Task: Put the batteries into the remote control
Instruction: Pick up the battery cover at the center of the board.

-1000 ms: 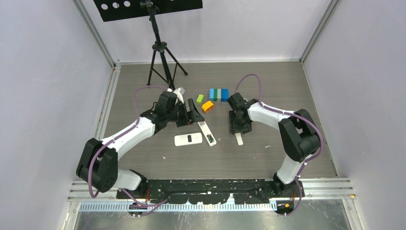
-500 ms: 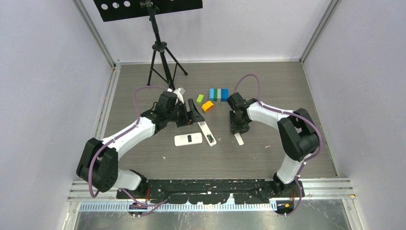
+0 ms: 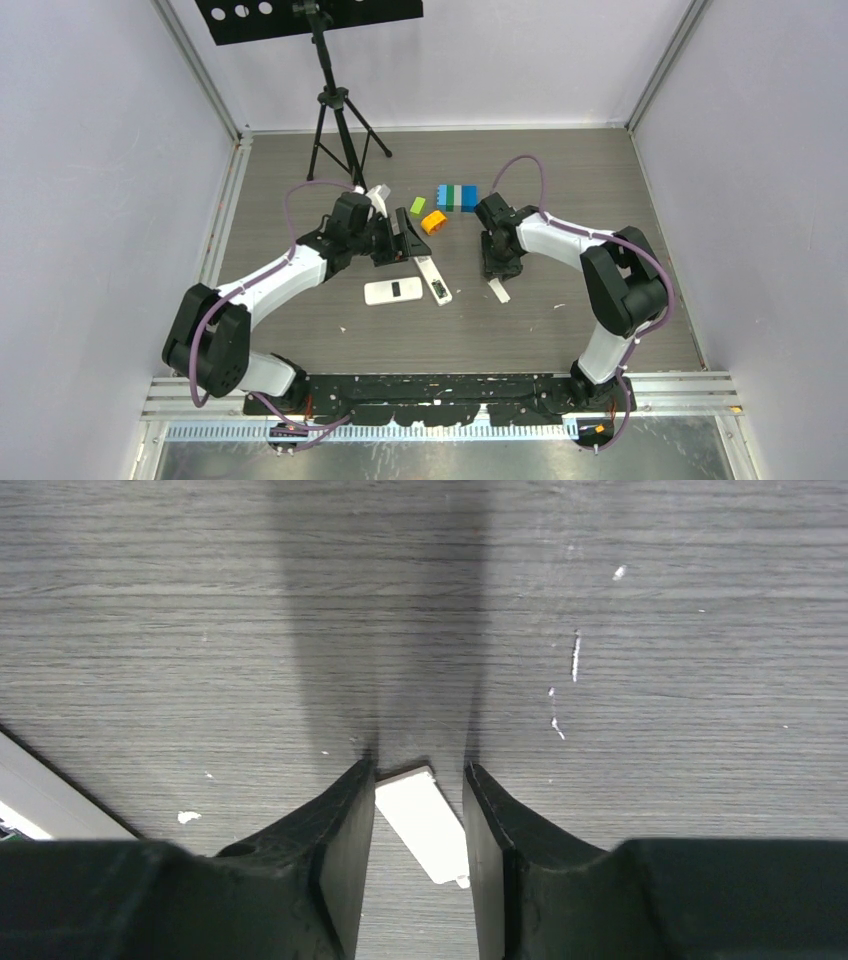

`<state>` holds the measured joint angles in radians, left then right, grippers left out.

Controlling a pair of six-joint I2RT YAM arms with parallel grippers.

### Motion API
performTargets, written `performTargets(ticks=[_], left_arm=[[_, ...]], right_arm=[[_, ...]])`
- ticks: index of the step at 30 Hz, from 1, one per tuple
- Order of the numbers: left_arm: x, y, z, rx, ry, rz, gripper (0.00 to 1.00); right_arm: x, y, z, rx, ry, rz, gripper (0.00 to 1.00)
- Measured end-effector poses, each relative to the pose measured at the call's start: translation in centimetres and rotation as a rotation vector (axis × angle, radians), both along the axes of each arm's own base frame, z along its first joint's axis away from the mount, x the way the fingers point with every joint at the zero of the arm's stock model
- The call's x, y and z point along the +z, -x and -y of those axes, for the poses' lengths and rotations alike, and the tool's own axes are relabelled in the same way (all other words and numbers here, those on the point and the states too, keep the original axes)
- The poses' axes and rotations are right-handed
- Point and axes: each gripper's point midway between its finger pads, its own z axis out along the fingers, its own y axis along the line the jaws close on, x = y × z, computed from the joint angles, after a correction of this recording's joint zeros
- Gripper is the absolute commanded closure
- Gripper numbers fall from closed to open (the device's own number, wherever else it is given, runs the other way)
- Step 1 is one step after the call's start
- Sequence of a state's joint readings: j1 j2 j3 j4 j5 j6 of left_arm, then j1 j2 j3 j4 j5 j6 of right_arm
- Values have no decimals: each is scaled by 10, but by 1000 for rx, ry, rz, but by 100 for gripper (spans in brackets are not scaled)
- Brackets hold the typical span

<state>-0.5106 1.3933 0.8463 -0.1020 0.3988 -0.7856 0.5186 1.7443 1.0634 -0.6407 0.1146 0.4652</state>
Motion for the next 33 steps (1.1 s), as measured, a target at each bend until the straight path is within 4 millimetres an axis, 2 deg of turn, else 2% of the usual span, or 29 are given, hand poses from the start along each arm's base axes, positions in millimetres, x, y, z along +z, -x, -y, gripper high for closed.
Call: performTargets(ticks=[3,9,20,29,33], left_arm=[[-2,1,1,-5,2,-5,27],[-1,1,1,-6,4,-2,27],[-1,1,1,-5,4,-2,27],[-1,1,1,-5,3,-2,27],[-1,1,1,-5,3,-2,26]], right_arm=[[0,0,4,-7,10,0,44],[1,2,8,10,8,6,37],[4,7,7,61,-10,11,38],[44,-4,0,63,-80,143,37],[42,-4,-1,65,-84,138,38]])
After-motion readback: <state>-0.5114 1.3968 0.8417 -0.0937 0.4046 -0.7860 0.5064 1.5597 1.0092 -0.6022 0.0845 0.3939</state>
